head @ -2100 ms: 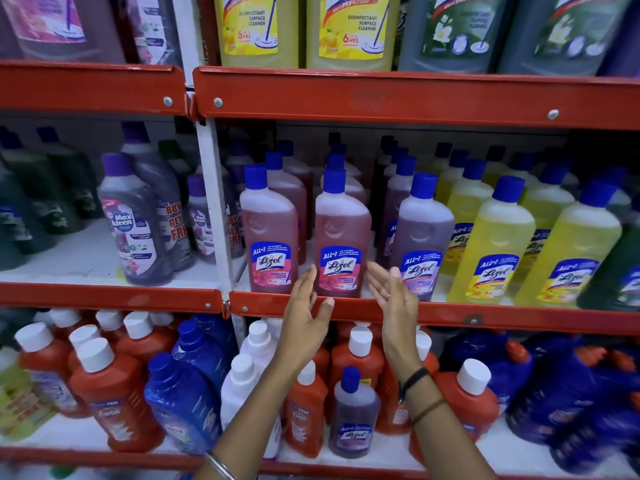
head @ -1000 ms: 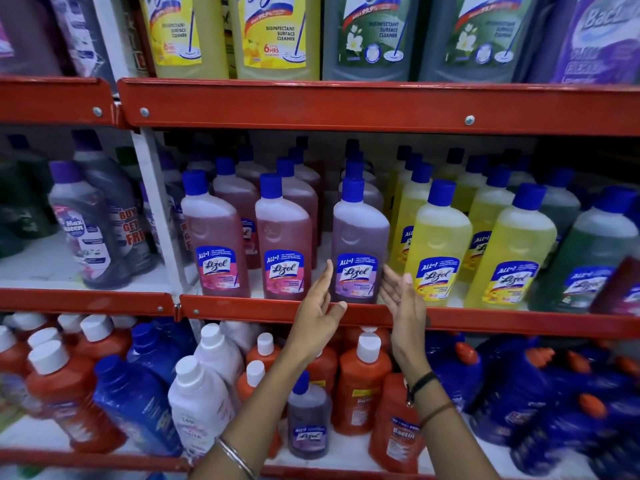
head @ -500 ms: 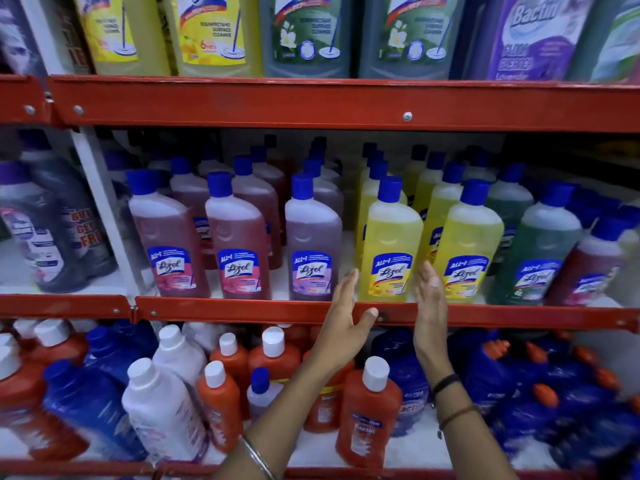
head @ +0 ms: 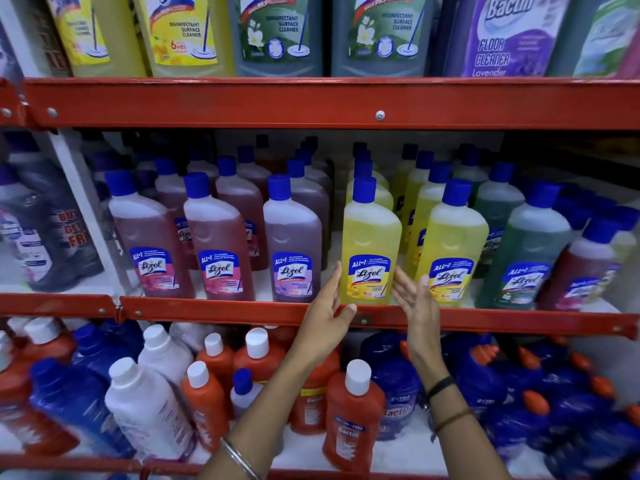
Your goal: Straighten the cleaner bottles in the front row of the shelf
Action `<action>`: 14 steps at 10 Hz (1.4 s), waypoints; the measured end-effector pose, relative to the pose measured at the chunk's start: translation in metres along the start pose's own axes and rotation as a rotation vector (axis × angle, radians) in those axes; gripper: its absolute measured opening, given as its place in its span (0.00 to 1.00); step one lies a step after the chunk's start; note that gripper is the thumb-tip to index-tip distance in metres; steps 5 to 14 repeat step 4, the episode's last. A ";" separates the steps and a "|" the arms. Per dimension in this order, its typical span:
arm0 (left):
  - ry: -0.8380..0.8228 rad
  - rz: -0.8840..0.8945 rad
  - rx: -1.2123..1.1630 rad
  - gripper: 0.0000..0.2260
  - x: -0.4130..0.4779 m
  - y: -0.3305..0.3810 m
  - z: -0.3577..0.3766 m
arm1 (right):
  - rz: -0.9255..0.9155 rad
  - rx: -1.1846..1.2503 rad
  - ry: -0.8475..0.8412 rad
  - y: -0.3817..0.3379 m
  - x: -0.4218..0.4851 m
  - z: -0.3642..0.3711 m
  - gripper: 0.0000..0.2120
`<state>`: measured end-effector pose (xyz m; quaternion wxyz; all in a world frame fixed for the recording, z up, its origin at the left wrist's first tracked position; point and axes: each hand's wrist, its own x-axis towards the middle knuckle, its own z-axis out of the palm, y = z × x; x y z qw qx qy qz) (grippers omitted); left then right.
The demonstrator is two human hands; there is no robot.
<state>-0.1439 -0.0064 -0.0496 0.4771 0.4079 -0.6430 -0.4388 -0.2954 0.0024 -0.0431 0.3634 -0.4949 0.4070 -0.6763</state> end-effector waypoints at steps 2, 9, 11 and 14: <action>0.007 0.018 0.013 0.34 -0.002 0.001 0.001 | -0.028 -0.011 0.030 0.001 0.001 0.003 0.43; 0.178 0.120 0.107 0.25 -0.015 0.017 0.003 | -0.022 0.029 0.069 0.006 -0.006 -0.010 0.29; 0.178 0.120 0.107 0.25 -0.015 0.017 0.003 | -0.022 0.029 0.069 0.006 -0.006 -0.010 0.29; 0.178 0.120 0.107 0.25 -0.015 0.017 0.003 | -0.022 0.029 0.069 0.006 -0.006 -0.010 0.29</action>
